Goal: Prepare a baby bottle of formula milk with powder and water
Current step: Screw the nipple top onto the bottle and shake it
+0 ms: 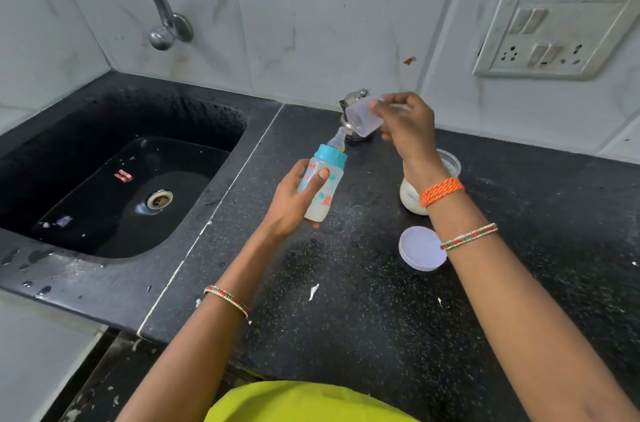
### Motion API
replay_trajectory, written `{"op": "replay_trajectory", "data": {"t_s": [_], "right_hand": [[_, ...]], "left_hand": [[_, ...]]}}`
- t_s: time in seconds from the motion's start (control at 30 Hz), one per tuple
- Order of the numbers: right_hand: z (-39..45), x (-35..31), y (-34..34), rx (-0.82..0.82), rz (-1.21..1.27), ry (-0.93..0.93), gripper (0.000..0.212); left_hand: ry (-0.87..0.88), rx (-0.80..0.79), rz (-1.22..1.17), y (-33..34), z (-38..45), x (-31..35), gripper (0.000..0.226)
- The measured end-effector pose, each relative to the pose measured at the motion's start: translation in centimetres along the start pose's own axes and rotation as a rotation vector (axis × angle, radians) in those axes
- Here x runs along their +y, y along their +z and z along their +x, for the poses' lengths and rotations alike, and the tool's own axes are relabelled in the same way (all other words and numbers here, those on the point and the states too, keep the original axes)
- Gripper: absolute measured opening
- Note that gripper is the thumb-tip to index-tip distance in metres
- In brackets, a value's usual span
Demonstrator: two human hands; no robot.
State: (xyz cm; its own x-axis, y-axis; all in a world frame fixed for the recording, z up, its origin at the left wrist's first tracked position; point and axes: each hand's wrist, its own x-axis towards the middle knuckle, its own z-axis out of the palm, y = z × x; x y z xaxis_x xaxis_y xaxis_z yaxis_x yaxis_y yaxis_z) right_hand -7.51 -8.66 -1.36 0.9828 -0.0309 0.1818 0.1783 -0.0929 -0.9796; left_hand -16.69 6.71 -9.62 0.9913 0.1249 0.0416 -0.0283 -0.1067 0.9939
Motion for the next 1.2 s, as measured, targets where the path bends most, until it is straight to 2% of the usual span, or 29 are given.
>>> {"op": "replay_trajectory", "data": {"t_s": [0.07,0.17,0.23,0.33,0.43,0.6,0.9,1.0,1.1,1.17,1.2], "right_hand": [[-0.1,-1.5,0.1,-0.1,-0.002,-0.037,0.014],[-0.7,-2.2,0.7,-0.275,-0.055,-0.037,0.013],[-1.0,-2.4,1.0,-0.308,-0.073,-0.045,0.012],[-1.5,-2.9,1.1,-0.261,-0.017,-0.068,0.01],[-1.9,-3.6,1.3,-0.205,0.025,-0.103,0.014],[-2.5,-3.8,1.4,-0.16,0.059,-0.099,0.017],[-2.0,-3.3,1.0,-0.118,0.054,-0.06,0.02],[-2.2,-2.6,1.0,-0.101,0.069,-0.049,0.02],[-2.6,-2.3,1.0,-0.12,0.087,-0.057,0.015],[-2.9,-1.9,1.3,-0.14,0.053,-0.084,0.013],[-3.1,-1.6,1.5,-0.142,-0.009,-0.108,0.018]], "left_hand": [[0.034,-0.025,-0.052,0.0,0.1,0.8,0.051],[0.063,-0.036,-0.087,0.1,0.0,2.4,0.046],[0.04,-0.034,-0.121,0.3,-0.3,3.3,0.051],[-0.043,0.02,-0.214,0.9,-0.7,4.5,0.054],[-0.108,0.078,-0.298,1.9,-0.9,5.4,0.045],[-0.211,0.094,-0.392,3.4,-1.0,6.7,0.043],[-0.184,0.135,-0.319,4.6,-1.2,7.5,0.035],[-0.172,0.202,-0.318,5.4,-1.5,7.1,0.028],[-0.126,0.33,-0.205,6.0,-1.2,6.6,0.025],[-0.05,0.409,-0.096,6.3,-0.9,6.0,0.029],[-0.01,0.434,-0.046,6.5,-0.8,5.7,0.034]]}}
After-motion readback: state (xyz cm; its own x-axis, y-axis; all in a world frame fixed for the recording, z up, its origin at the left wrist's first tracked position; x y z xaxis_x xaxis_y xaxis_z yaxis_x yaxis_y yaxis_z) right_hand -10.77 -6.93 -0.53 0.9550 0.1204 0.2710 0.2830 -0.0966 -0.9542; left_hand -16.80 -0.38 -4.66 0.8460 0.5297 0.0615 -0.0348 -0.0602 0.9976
